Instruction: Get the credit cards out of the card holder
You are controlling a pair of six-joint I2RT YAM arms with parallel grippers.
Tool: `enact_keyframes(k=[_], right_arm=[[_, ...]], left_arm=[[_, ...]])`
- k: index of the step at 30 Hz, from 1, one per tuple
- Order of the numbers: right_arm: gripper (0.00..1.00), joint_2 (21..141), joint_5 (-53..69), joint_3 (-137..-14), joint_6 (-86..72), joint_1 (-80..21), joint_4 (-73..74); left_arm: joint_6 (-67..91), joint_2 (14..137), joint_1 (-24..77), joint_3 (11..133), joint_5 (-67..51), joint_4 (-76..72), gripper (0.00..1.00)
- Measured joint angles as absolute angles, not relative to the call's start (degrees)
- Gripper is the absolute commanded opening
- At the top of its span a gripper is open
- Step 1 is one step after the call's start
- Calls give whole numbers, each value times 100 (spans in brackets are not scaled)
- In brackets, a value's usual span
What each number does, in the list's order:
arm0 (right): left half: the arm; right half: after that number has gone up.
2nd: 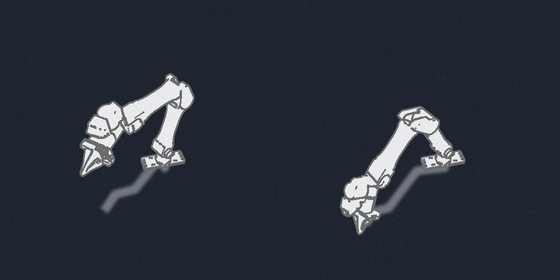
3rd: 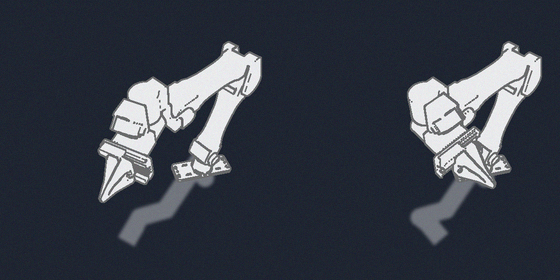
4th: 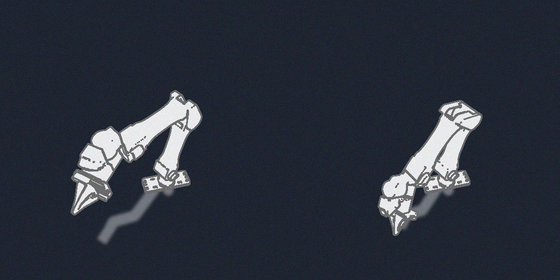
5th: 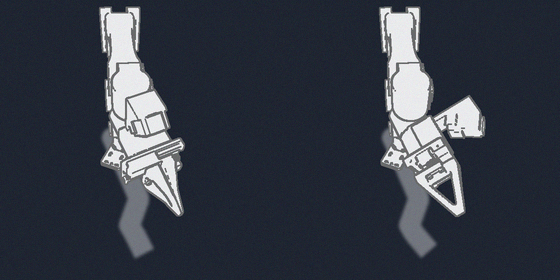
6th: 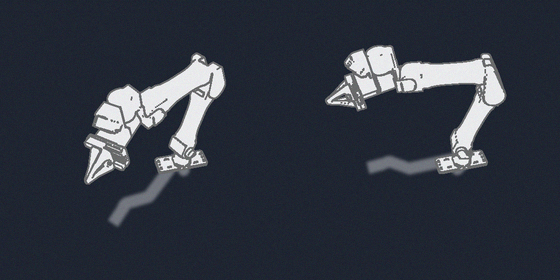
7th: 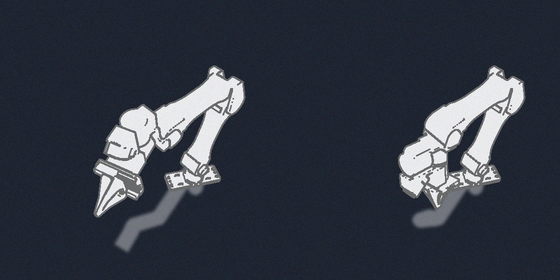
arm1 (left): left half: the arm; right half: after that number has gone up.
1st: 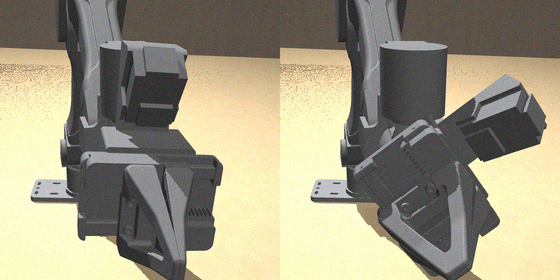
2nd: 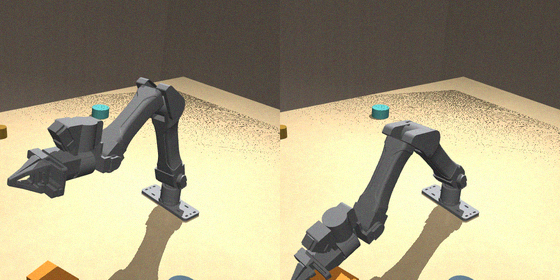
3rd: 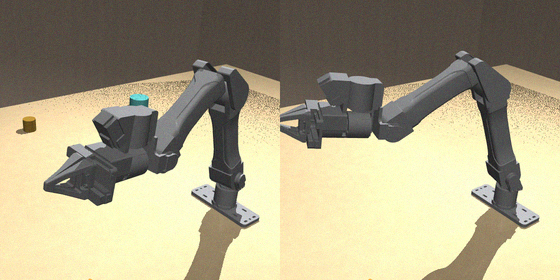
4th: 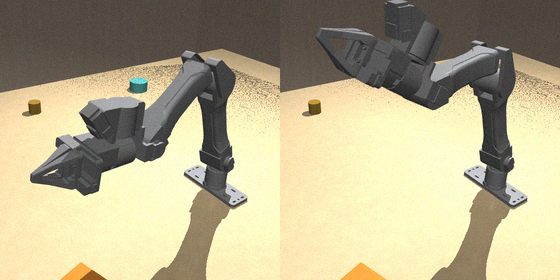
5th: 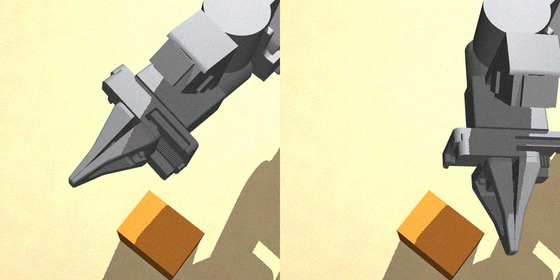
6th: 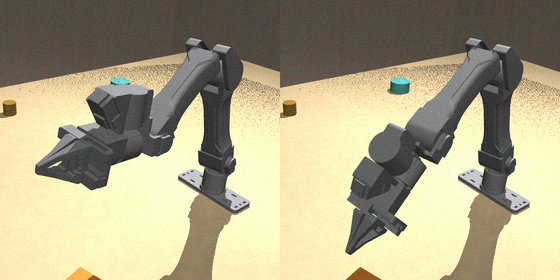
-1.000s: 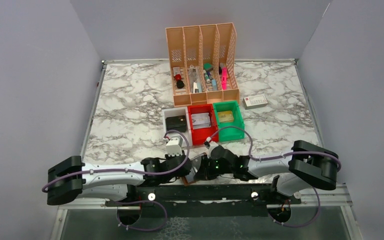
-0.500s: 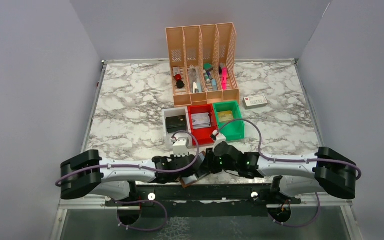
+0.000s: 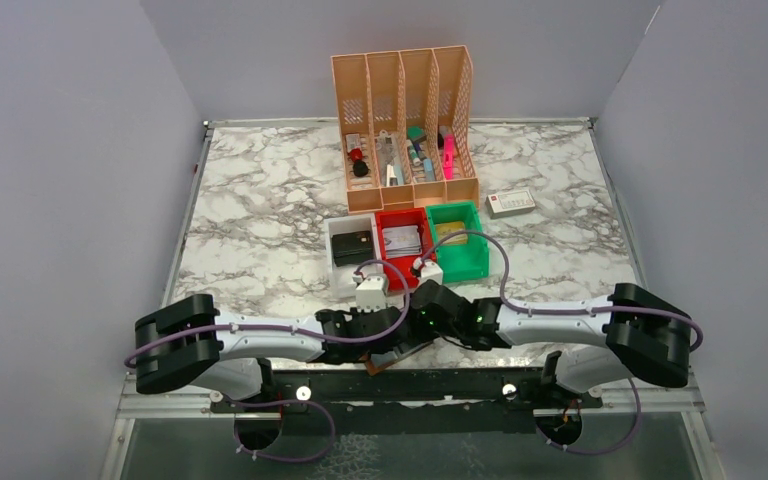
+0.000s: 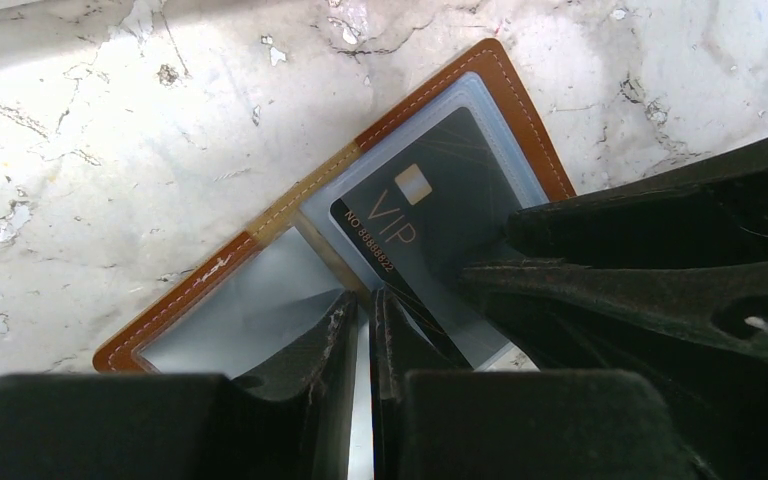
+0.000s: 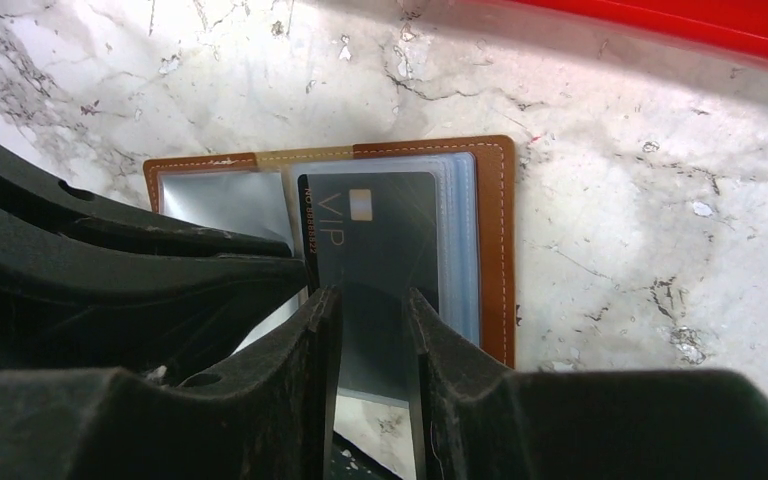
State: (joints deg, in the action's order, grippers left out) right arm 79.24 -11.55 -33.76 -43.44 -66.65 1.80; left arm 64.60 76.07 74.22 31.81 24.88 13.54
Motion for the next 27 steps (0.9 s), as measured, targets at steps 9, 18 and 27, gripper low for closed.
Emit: enact_keyframes(k=[9,18,27], right_arm=[[42,7605,-1177,-3030,-4556,-6665,-19],[43,7518,-1284,-2952,-4598,-6665,45],[33,7568,-1382,-2908,-4580,-6659,172]], left_arm=[[6469,7601,7422,3183,2493,1363,14],[6534,7483,7422,3157,2491,1463,15],[6617,7122,7422,2969,2488,1627,18]])
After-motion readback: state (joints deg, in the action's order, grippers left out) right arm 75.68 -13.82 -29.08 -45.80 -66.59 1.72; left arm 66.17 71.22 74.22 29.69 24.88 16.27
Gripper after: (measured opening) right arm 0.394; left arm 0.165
